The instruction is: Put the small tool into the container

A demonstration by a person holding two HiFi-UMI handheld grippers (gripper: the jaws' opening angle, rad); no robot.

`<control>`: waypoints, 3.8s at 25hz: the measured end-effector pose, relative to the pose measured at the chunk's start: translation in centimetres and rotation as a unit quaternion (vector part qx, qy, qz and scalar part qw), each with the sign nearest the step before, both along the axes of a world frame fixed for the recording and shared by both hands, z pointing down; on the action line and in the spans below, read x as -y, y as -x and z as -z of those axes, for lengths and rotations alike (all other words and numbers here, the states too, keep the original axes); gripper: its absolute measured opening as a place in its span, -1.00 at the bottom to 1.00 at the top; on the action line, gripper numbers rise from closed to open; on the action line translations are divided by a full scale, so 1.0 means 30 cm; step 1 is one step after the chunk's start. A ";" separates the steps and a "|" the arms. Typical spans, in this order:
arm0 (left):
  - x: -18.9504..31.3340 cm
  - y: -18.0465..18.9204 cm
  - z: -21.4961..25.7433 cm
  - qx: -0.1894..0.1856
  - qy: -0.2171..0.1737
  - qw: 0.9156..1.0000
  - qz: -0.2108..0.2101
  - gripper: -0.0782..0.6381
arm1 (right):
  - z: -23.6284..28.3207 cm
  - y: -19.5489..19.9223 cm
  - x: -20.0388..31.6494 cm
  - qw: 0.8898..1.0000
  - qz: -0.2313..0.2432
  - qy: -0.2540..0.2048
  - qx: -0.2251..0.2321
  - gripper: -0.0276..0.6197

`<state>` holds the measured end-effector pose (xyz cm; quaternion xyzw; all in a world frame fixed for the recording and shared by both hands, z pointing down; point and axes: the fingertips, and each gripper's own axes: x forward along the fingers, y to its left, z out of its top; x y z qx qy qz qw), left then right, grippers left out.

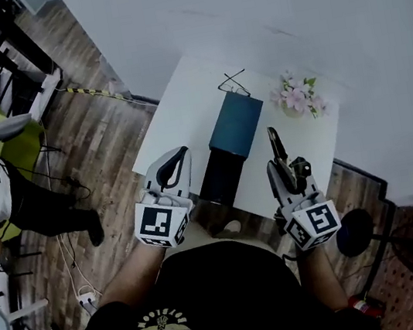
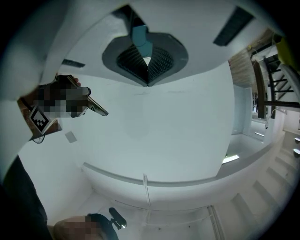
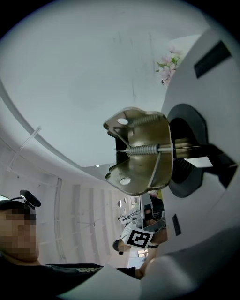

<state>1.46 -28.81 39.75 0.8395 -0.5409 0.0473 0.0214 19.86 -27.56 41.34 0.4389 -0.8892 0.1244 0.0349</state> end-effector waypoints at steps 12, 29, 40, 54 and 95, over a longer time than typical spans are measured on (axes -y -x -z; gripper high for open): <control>0.072 0.016 -0.100 0.002 0.032 0.999 -0.001 -0.76 | -0.140 0.098 0.034 0.998 0.030 0.063 0.009 -0.74; 0.308 -0.006 -0.160 0.016 0.043 0.995 -0.093 -0.76 | -0.436 0.118 0.077 0.985 -0.036 0.166 0.000 -0.74; 0.388 -0.049 -0.198 0.006 0.039 0.986 -0.163 -0.76 | -0.586 0.185 0.114 0.976 -0.067 0.206 -0.009 -0.74; 0.474 -0.009 -0.227 0.013 0.038 0.977 -0.211 -0.76 | -0.869 0.291 0.075 0.951 -0.073 0.298 -0.033 -0.74; 0.473 -0.022 -0.203 0.007 0.053 0.985 -0.162 -0.76 | -1.047 0.267 -0.013 0.897 0.009 0.427 -0.114 -0.11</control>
